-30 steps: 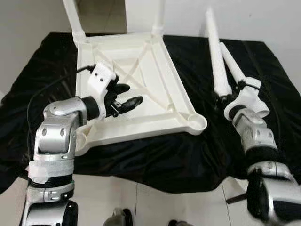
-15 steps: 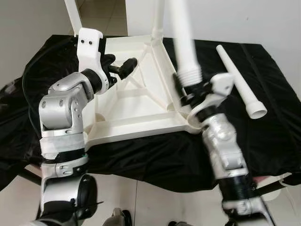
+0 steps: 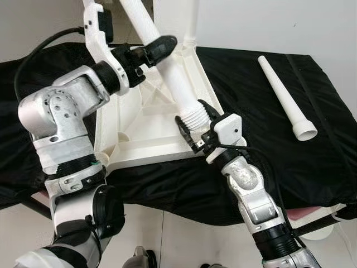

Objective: Building children table

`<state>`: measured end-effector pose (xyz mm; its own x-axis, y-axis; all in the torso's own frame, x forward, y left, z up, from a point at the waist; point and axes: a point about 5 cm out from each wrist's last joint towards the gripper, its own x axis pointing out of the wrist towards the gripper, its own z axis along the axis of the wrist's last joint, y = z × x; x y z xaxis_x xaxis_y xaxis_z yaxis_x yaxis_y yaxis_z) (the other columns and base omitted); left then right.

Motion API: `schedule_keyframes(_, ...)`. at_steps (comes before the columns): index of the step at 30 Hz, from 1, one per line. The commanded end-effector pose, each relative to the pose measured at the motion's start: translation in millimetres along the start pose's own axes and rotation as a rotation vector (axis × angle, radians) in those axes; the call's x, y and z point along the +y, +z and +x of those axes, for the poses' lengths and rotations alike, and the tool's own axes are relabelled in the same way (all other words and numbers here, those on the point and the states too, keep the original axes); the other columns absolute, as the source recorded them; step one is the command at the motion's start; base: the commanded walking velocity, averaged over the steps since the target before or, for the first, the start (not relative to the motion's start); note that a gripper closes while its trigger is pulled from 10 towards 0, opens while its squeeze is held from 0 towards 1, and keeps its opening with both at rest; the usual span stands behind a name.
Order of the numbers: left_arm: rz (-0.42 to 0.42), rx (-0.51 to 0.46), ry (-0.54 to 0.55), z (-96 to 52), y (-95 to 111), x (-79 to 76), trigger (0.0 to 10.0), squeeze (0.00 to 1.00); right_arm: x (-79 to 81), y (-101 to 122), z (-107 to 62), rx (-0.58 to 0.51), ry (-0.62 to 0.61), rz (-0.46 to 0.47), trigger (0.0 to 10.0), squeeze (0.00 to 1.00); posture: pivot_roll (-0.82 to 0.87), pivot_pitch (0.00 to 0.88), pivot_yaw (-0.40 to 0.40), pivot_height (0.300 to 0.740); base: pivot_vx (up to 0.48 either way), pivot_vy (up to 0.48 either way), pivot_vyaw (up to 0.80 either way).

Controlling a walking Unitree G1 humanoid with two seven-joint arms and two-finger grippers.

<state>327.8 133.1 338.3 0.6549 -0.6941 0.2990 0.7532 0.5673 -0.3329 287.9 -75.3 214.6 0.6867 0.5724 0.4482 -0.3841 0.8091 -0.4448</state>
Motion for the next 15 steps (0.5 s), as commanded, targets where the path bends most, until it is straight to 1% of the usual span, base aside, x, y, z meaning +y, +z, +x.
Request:
schedule_keyframes(1,0.011,-0.007,-0.035,2.1,2.3,-6.1,10.0,0.0,3.3,6.7,0.6,-0.039,0.009,0.001,0.0,0.0,0.0,0.061,0.047,0.74,0.0,0.0,0.0)
schedule_keyframes(3,0.013,0.005,-0.039,1.8,1.6,-8.7,10.0,0.0,4.1,7.8,1.1,-0.045,0.013,-0.001,0.0,0.0,0.0,0.062,0.047,0.74,0.0,0.0,0.0)
schedule_keyframes(7,0.023,0.017,-0.028,2.3,0.0,-8.3,10.0,0.0,4.6,8.4,1.3,-0.047,0.015,-0.002,0.0,0.0,0.0,0.062,0.047,0.74,0.0,0.0,0.0)
schedule_keyframes(10,0.033,0.056,0.015,5.2,-7.4,-5.4,10.0,0.0,15.1,8.9,-2.6,-0.055,0.075,-0.01,0.0,0.0,0.0,0.06,0.044,0.74,0.0,0.0,0.0)
schedule_keyframes(11,0.033,0.056,0.015,5.2,-7.4,-5.4,10.0,0.0,15.1,8.9,-2.6,-0.055,0.075,-0.01,0.0,0.0,0.0,0.06,0.044,0.74,0.0,0.0,0.0)
schedule_keyframes(12,0.035,0.063,0.029,5.8,-8.9,-4.3,4.6,0.0,18.6,7.3,-5.5,-0.046,0.089,-0.007,0.0,0.0,-0.01,0.061,0.042,0.74,0.0,0.0,0.0)
schedule_keyframes(13,0.04,0.065,0.042,5.7,-9.6,-3.1,0.0,0.0,19.6,5.3,-7.6,-0.034,0.092,-0.008,0.0,0.0,-0.01,0.061,0.043,0.74,0.0,0.0,0.0)
schedule_keyframes(15,0.045,0.066,0.06,4.9,-10.0,-1.6,0.0,0.0,19.4,2.0,-9.9,-0.016,0.091,-0.016,0.0,0.0,-0.01,0.06,0.043,0.74,0.0,0.0,0.0)
